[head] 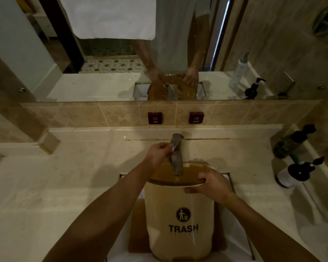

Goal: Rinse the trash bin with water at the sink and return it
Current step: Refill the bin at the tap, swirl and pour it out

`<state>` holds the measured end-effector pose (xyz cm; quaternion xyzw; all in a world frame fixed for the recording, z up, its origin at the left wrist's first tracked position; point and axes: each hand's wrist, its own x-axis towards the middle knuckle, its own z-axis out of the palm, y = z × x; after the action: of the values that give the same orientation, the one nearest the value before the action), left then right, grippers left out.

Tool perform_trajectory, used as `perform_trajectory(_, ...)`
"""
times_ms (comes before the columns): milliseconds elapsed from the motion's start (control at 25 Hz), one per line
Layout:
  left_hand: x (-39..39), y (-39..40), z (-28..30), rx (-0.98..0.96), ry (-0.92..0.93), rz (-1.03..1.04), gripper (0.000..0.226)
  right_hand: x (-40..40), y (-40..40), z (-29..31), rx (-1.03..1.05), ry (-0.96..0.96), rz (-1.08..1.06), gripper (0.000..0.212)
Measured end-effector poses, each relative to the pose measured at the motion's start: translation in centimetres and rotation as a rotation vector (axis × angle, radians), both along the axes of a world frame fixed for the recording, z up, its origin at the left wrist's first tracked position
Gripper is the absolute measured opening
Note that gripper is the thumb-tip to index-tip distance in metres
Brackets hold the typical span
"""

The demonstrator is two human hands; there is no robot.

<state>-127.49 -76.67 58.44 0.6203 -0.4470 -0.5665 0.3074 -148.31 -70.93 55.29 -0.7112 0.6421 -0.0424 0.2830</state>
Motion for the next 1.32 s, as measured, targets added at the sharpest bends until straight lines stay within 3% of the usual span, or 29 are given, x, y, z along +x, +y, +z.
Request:
perform_trajectory(120, -0.1, -0.4, -0.5, -0.018, -0.004, 0.028, 0.028, -0.1, -0.1, -0.1, 0.019, -0.01, 0.008, 0.053)
perform_trajectory(240, -0.2, -0.5, -0.6, -0.037, 0.0, 0.017, 0.028, -0.1, -0.1, -0.2, -0.004, -0.017, 0.014, 0.061)
perform_trajectory(440, 0.0, -0.6, -1.2, -0.055, 0.012, 0.023, 0.028, 0.0, 0.0, 0.7, -0.009, -0.007, 0.033, 0.05)
perform_trajectory(880, 1.5, 1.2, -3.4, -0.143, -0.064, -0.131, 0.02, 0.0, 0.0, -0.1, 0.0, -0.024, 0.027, 0.064)
perform_trajectory(1080, 3.2, 3.7, -2.8, -0.209, -0.465, -0.282, 0.033, 0.1, -0.3, 0.8, 0.034, -0.007, 0.029, 0.056)
perform_trajectory(1160, 4.0, 6.8, -2.1, -0.214, -0.517, -0.453, 0.02, 0.2, 0.0, 1.0, 0.048, -0.007, -0.01, 0.057)
perform_trajectory(1240, 4.4, 8.4, -1.3, -0.333, -0.583, -0.492, 0.018, 0.6, 0.5, 0.9, 0.059, -0.048, -0.038, 0.057)
perform_trajectory(1320, 4.8, 8.3, -0.3, -0.469, -0.694, -0.452, 0.033, 1.3, 1.3, 0.5, 0.075, -0.134, -0.074, 0.06)
